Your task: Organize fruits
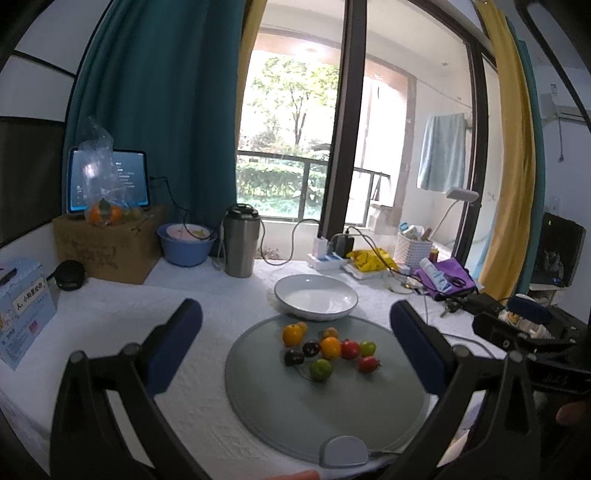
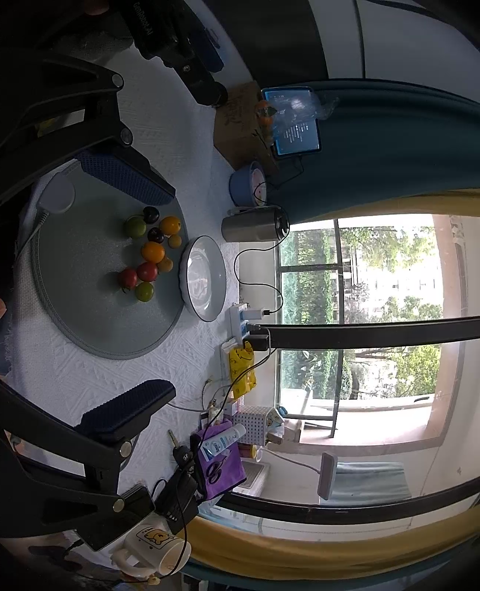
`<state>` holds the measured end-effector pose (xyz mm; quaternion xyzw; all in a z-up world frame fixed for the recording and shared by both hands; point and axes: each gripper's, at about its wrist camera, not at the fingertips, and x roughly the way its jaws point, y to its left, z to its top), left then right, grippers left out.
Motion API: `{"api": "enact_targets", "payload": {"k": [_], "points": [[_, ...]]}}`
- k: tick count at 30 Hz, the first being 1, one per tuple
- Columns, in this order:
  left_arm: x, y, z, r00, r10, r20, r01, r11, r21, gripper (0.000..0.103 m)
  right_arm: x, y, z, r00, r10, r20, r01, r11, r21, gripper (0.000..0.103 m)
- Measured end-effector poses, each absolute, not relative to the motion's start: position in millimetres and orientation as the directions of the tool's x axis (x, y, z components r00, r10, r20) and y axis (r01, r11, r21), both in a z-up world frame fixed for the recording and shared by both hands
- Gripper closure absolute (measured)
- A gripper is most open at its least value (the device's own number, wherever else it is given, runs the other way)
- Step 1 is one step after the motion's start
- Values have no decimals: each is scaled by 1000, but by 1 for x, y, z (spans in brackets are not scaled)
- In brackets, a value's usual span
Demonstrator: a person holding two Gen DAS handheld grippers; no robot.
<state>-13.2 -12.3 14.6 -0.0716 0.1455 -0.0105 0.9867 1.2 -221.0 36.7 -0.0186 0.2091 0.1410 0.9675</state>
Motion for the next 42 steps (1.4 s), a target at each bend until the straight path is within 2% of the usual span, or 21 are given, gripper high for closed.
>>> {"api": "enact_targets", "payload": {"k": [42], "points": [[-16, -13, 20, 961, -57, -270, 18, 989, -146, 0, 2, -218, 38, 871, 268, -411, -284, 959, 22, 6]]}}
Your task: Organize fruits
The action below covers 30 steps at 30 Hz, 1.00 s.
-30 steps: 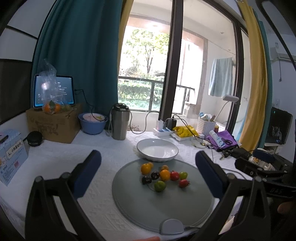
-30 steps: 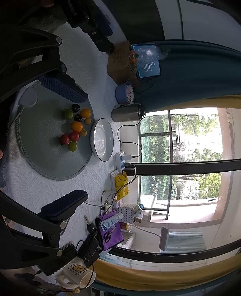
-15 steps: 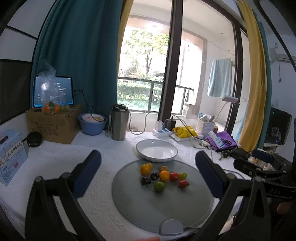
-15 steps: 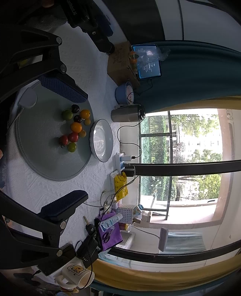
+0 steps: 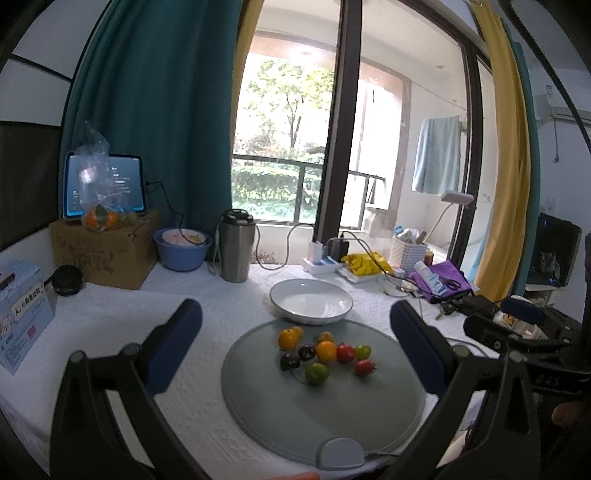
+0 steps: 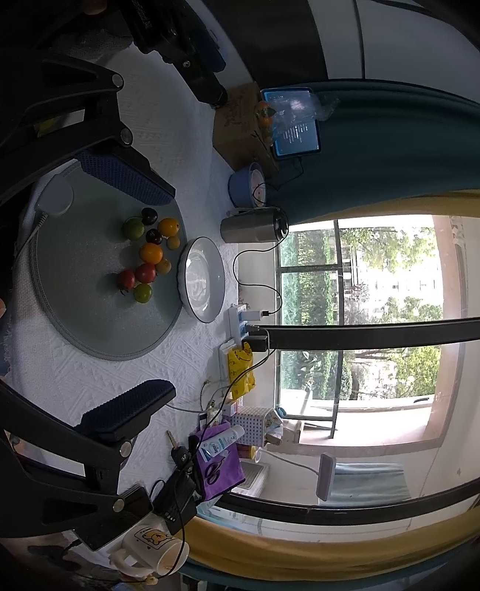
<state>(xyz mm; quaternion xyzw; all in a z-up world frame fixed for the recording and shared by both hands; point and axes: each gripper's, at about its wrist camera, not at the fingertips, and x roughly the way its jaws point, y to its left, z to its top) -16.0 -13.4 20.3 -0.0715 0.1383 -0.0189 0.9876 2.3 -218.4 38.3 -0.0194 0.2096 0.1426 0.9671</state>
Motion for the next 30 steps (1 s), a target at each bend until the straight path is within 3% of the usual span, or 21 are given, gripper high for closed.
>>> {"api": "enact_targets", "payload": {"k": [23, 30], "points": [[-17, -13, 19, 960, -60, -273, 21, 989, -144, 0, 4, -219, 37, 868, 269, -417, -284, 958, 27, 6], [-7, -18, 6, 942, -74, -329, 29, 990, -139, 0, 14, -222, 21, 851, 265, -453, -276, 960, 43, 6]]}}
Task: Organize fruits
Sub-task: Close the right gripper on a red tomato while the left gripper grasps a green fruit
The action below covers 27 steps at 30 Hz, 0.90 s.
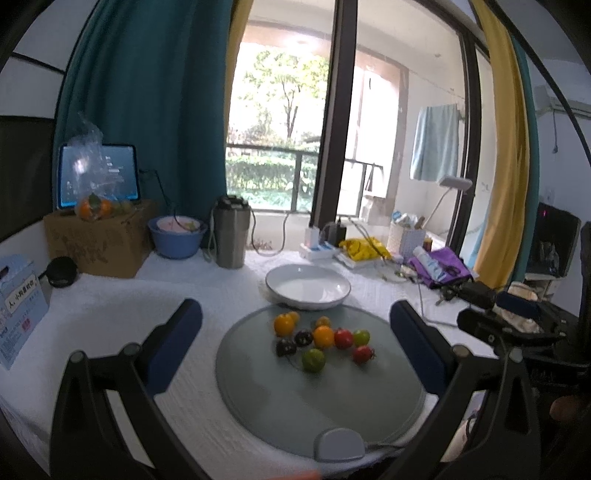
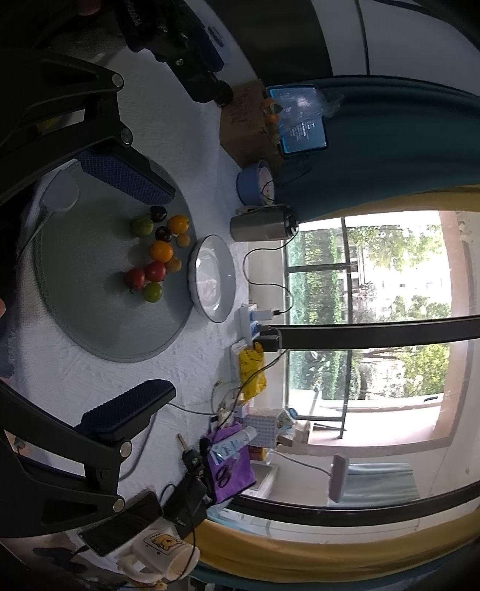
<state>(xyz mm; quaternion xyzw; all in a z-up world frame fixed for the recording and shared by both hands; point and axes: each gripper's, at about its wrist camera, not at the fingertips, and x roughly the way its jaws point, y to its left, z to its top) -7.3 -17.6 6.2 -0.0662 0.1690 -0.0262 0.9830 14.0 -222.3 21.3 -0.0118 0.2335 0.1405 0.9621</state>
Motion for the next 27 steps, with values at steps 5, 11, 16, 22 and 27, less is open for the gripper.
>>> {"api": "enact_targets", "payload": {"k": [5, 11, 16, 22, 27], "points": [[9, -20, -12, 913, -83, -399, 30, 990, -137, 1, 29, -226, 4, 830, 260, -493, -266, 962, 60, 6], [34, -29, -43, 863, -101, -495, 39, 990, -134, 1, 52, -229, -20, 800, 263, -540, -263, 962, 79, 6], [53, -35, -63, 822, -106, -560, 47, 992, -119, 6, 71, -228, -35, 764, 281, -581, -277, 956, 97, 7], [78, -43, -85, 770, -137, -624, 82, 990, -117, 17, 90, -224, -53, 712, 309, -630, -298, 946, 127, 12], [96, -53, -97, 721, -171, -671, 128, 985, -114, 37, 104, -219, -64, 656, 354, -667, -333, 928, 165, 27]]}}
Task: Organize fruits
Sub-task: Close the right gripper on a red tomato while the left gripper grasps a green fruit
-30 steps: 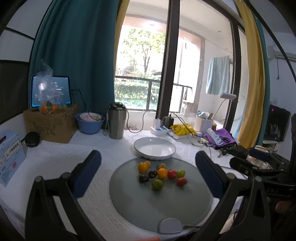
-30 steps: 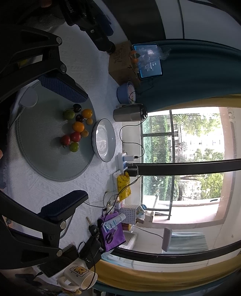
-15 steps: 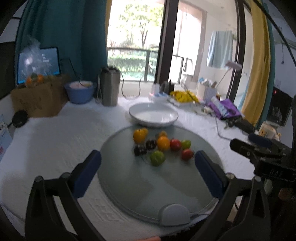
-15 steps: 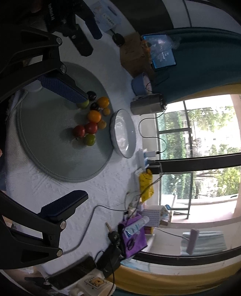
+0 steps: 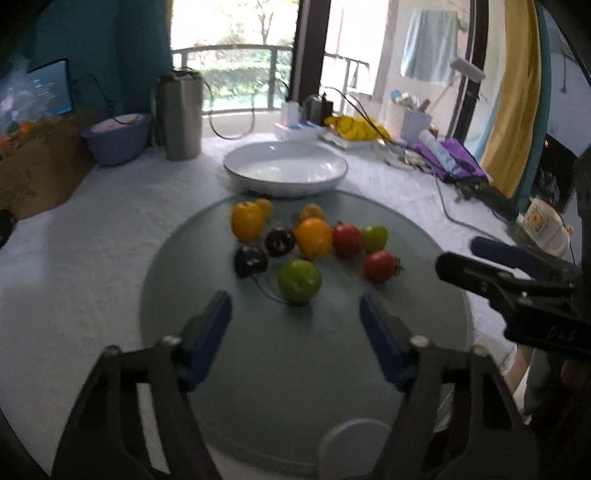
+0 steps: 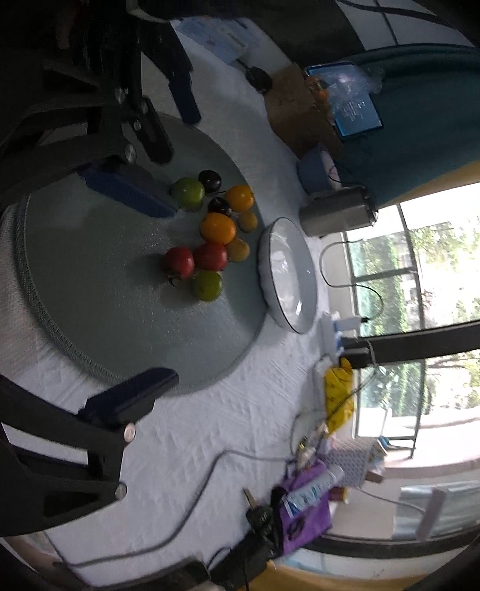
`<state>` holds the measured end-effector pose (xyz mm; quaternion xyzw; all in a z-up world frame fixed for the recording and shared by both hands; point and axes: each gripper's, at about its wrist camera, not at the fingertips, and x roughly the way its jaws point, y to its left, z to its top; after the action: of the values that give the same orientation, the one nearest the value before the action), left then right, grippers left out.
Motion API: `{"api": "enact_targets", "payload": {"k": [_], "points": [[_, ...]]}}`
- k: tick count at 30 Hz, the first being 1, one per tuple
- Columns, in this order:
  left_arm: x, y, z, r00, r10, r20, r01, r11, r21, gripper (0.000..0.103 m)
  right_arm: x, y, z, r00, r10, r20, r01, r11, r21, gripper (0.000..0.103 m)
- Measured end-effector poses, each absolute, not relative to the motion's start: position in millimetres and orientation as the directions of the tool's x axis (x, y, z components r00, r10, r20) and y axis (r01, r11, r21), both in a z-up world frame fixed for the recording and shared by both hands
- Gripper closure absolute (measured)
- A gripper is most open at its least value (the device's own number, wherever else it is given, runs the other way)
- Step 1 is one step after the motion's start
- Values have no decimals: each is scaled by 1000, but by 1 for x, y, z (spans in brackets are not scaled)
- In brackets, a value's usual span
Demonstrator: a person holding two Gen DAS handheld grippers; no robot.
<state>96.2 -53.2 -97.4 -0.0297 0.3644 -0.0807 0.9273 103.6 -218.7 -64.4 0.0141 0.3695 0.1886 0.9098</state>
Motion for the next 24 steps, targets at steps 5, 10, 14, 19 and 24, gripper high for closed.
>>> {"api": "enact_targets", "payload": {"k": [5, 10, 14, 19, 24], "points": [[112, -60, -103, 702, -168, -693, 143, 985, -93, 44, 118, -210, -78, 599, 390, -700, -368, 910, 192, 43], [125, -64, -107, 688, -152, -710, 151, 986, -66, 50, 130, -204, -88, 556, 416, -719, -399, 893, 208, 46], [134, -65, -109, 678, -148, -720, 155, 986, -58, 54, 140, -202, -92, 531, 420, -736, -407, 888, 213, 49], [140, -66, -111, 670, -146, -728, 164, 985, -46, 59, 147, -193, -96, 504, 433, -747, -441, 873, 208, 59], [146, -67, -113, 661, -152, -735, 175, 983, -45, 61, 150, -186, -100, 491, 434, -755, -458, 866, 201, 70]]}}
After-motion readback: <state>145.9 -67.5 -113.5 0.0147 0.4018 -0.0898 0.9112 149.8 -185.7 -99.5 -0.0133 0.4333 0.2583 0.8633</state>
